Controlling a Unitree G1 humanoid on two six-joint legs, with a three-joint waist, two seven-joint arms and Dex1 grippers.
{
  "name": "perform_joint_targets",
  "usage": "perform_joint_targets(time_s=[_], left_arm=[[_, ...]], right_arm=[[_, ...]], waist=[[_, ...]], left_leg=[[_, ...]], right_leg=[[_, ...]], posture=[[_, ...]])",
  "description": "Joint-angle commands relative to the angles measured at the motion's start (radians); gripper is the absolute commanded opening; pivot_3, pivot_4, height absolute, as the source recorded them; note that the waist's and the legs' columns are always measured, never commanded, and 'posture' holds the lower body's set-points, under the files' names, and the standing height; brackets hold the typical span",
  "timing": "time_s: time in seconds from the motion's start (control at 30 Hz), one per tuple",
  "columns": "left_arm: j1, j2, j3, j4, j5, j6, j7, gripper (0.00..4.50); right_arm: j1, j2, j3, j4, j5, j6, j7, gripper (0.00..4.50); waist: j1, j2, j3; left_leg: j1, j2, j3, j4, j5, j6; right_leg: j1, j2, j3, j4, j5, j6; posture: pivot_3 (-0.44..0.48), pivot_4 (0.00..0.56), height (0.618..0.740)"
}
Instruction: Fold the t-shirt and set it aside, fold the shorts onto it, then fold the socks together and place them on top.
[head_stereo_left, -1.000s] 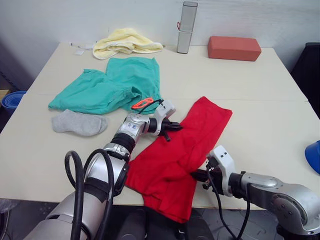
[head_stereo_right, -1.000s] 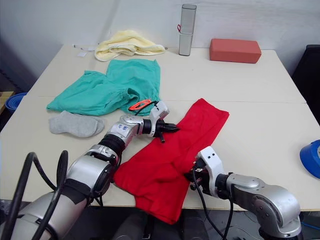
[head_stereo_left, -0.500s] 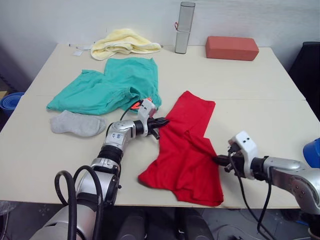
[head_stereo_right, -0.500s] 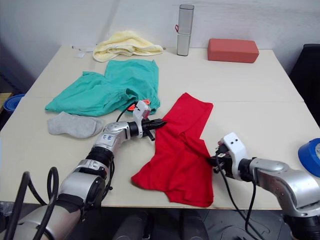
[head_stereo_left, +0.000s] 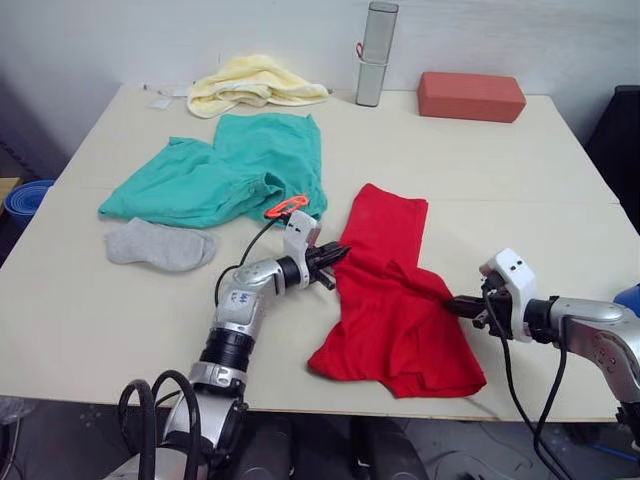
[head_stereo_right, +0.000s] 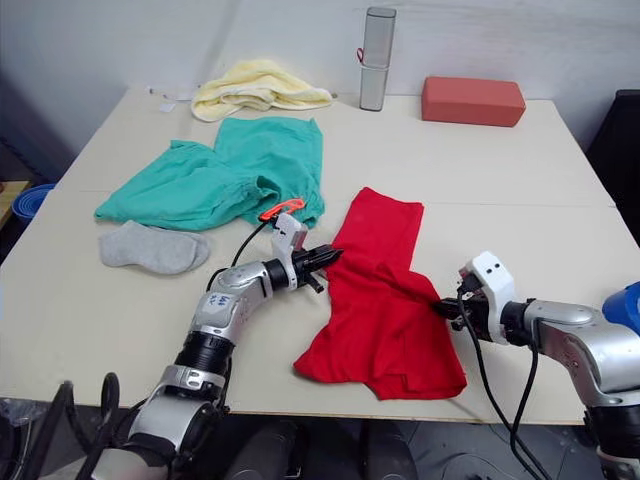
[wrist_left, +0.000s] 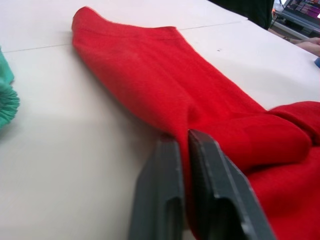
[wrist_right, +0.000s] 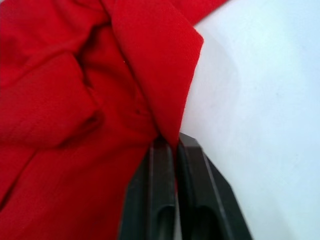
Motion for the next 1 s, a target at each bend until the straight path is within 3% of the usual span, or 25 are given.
perform_joint_targets(time_s=[0.03, 0.17, 0.27, 0.33, 0.4, 0.47, 0.57, 0.7, 0.77, 0.9, 1.0], left_arm=[[0.041, 0.088, -0.022, -0.11, 0.003, -0.085, -0.076, 1.63], [0.115, 0.239, -0.032, -0.185, -0.034, -0.221, -0.265, 2.85], [0.158, 0.357, -0.057, -0.18, -0.011, -0.419, -0.404, 3.83], [0.165, 0.397, -0.065, -0.143, 0.002, -0.552, -0.455, 3.84], [0.161, 0.44, -0.094, -0.089, 0.04, -0.7, -0.507, 3.84], [0.15, 0.466, -0.126, -0.026, 0.066, -0.848, -0.554, 4.18], [0.125, 0.479, -0.17, 0.056, 0.088, -1.025, -0.603, 4.48], [0.077, 0.466, -0.233, 0.209, 0.177, -1.263, -0.581, 4.48], [0.05, 0.446, -0.264, 0.268, 0.226, -1.349, -0.547, 4.48], [0.005, 0.408, -0.307, 0.335, 0.285, -1.436, -0.486, 4.48], [-0.03, 0.377, -0.339, 0.367, 0.321, -1.468, -0.445, 4.48]], right_arm=[[0.065, -0.044, -0.045, -0.035, -0.036, -0.149, 0.095, 1.32], [0.185, -0.084, -0.124, -0.002, -0.09, -0.451, 0.29, 2.71], [0.222, -0.093, -0.163, 0.128, -0.181, -0.761, 0.395, 3.76], [0.216, -0.097, -0.155, 0.231, -0.258, -0.999, 0.449, 4.45], [0.18, -0.101, -0.127, 0.381, -0.343, -1.273, 0.489, 4.48], [0.124, -0.107, -0.079, 0.558, -0.435, -1.565, 0.511, 4.5], [0.048, -0.109, -0.015, 0.748, -0.501, -1.814, 0.519, 4.5], [-0.063, -0.084, 0.076, 0.923, -0.586, -2.024, 0.466, 4.5], [-0.094, -0.068, 0.117, 0.954, -0.586, -2.091, 0.453, 4.5], [-0.082, -0.066, 0.19, 0.927, -0.552, -2.154, 0.43, 4.5], [-0.05, -0.067, 0.237, 0.877, -0.533, -2.183, 0.398, 4.5]], waist=[[-0.001, 0.0, 0.0], [-0.002, 0.002, 0.001], [-0.003, 0.002, 0.001], [-0.002, 0.003, 0.001], [-0.002, 0.003, 0.002], [-0.006, 0.004, 0.002], [-0.013, 0.004, 0.002], [-0.026, 0.003, 0.002], [-0.029, 0.003, 0.001], [-0.027, 0.004, -0.001], [-0.024, 0.005, -0.002]], left_leg=[[0.0, 0.0, 0.0, 0.0, 0.0, 0.0], [0.001, 0.0, 0.001, 0.0, 0.0, -0.001], [0.002, 0.0, 0.001, 0.0, 0.0, -0.001], [0.005, 0.0, 0.001, 0.0, 0.0, 0.0], [0.01, 0.0, 0.002, -0.002, -0.001, 0.001], [0.016, 0.0, 0.002, -0.003, -0.003, 0.002], [0.017, 0.001, 0.002, -0.003, -0.003, 0.002], [0.021, 0.002, 0.002, -0.003, -0.003, 0.002], [0.031, 0.002, 0.002, -0.004, -0.007, 0.008], [0.052, 0.004, 0.001, -0.01, -0.012, 0.011], [0.051, 0.004, 0.0, -0.011, -0.012, 0.011]], right_leg=[[0.0, 0.0, 0.0, 0.0, 0.0, 0.0], [0.0, 0.001, 0.0, -0.001, 0.0, 0.0], [0.001, 0.001, 0.0, -0.002, 0.0, 0.0], [0.005, 0.0, 0.0, -0.003, 0.0, 0.0], [0.01, 0.0, 0.0, -0.005, 0.0, 0.0], [0.017, 0.0, 0.0, -0.008, 0.0, -0.001], [0.017, 0.0, 0.0, -0.008, 0.0, -0.001], [0.022, 0.0, 0.0, -0.009, 0.0, -0.001], [0.033, -0.001, 0.001, -0.012, 0.0, -0.001], [0.055, -0.001, 0.0, -0.021, -0.002, -0.003], [0.055, -0.002, -0.001, -0.023, -0.002, -0.003]], posture=[[0.0, 0.15, 0.74], [0.0, 0.15, 0.74], [0.0, 0.15, 0.74], [0.0, 0.15, 0.74], [0.0, 0.15, 0.74], [0.0, 0.15, 0.74], [0.0, 0.15, 0.74], [0.0, 0.15, 0.74], [0.0, 0.15, 0.74], [0.0, 0.15, 0.74], [0.0, 0.15, 0.74]])
